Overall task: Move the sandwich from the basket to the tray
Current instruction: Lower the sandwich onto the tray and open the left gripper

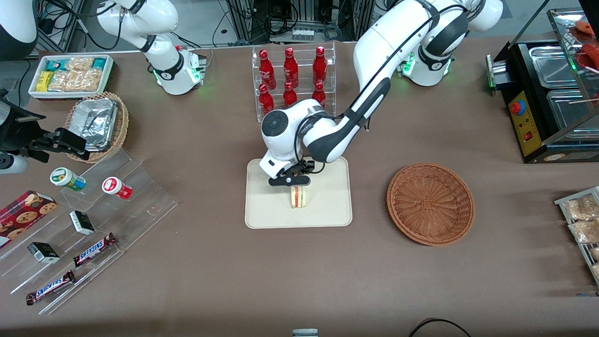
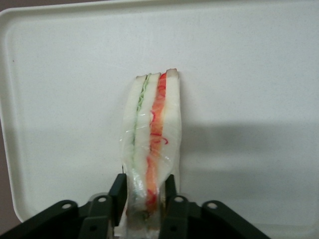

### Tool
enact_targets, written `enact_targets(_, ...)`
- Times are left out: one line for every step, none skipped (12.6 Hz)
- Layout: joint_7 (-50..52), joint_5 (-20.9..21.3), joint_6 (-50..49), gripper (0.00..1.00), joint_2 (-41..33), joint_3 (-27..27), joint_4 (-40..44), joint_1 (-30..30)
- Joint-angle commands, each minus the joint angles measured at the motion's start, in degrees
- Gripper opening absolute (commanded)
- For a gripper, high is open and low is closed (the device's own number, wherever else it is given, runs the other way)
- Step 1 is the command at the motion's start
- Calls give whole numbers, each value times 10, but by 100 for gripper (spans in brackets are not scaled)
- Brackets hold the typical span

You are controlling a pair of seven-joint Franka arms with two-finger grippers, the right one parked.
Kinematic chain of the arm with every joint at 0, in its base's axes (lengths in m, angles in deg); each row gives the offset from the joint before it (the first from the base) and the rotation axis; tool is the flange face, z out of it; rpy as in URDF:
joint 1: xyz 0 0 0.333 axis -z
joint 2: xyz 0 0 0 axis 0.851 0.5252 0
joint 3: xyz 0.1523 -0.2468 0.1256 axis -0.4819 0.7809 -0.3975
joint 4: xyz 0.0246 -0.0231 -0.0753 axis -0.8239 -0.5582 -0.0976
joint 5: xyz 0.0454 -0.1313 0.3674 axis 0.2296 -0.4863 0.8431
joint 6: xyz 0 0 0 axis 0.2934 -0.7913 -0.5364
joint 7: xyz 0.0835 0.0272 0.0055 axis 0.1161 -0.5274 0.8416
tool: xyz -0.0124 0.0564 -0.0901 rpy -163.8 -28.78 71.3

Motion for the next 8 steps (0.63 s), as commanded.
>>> enact_targets(-1, 9, -35, 100, -7, -9, 20, 7)
enact_targets(3, 8, -51, 100, -14, -9, 22, 4)
enact_targets(6, 5, -61, 100, -31, -9, 22, -4)
enact_targets(5, 3, -75, 100, -54, -9, 21, -13)
enact_targets(5, -6, -92, 100, -74, -8, 21, -34)
enact_targets(4, -27, -108, 100, -100, -7, 21, -55)
enact_targets(-1, -46, -117, 100, -128, -7, 20, -70)
enact_targets(-2, -61, -126, 100, -158, -8, 15, -88)
